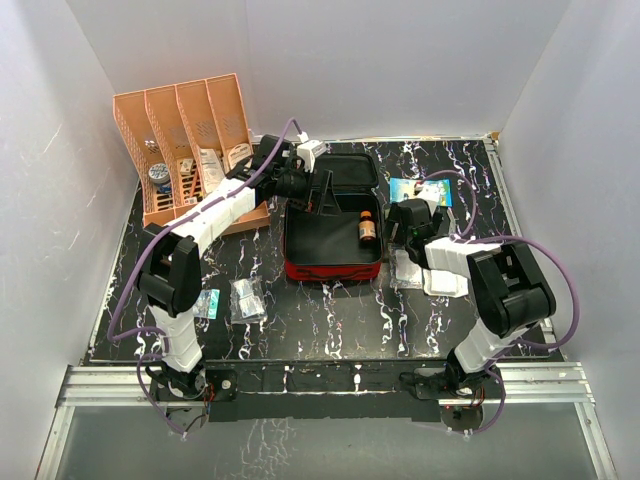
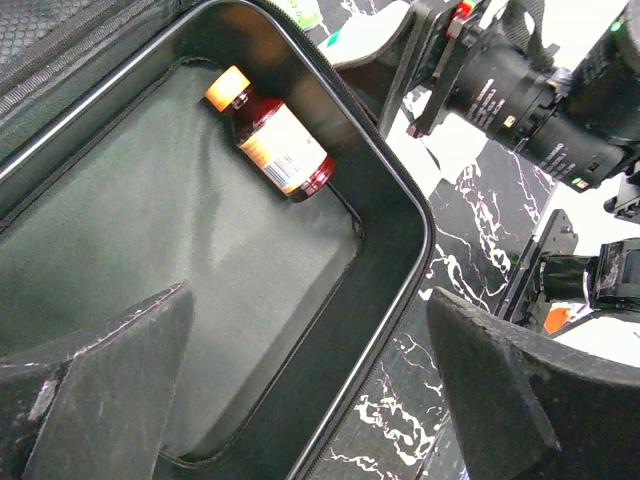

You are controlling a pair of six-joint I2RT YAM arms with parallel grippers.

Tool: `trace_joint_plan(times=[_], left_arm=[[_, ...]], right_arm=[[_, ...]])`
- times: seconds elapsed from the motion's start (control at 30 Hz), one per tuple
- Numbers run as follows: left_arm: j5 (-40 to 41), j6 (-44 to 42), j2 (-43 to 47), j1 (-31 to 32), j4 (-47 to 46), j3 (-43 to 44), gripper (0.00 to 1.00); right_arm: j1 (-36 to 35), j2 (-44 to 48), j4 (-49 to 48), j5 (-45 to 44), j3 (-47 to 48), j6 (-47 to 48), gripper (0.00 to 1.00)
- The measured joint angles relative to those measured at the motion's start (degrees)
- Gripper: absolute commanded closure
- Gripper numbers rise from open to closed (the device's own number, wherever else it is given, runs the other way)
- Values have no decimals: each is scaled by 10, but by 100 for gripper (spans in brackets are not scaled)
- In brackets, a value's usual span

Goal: Organize the medicine kit
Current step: Pick up the pill bottle at the center of the board.

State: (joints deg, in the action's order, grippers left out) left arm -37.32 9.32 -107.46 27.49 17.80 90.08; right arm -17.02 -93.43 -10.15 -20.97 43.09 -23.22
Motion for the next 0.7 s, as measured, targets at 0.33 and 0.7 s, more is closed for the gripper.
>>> trace_joint_plan(times=[0.33,0.7], left_arm=[[-5,5,8,0,-24,-26,1],[-16,8,13,0,-57,-61,1]], right_arm=[[-3,-22,25,5,0,-7,28],[-4,-22,-8,2,-8,-12,39]])
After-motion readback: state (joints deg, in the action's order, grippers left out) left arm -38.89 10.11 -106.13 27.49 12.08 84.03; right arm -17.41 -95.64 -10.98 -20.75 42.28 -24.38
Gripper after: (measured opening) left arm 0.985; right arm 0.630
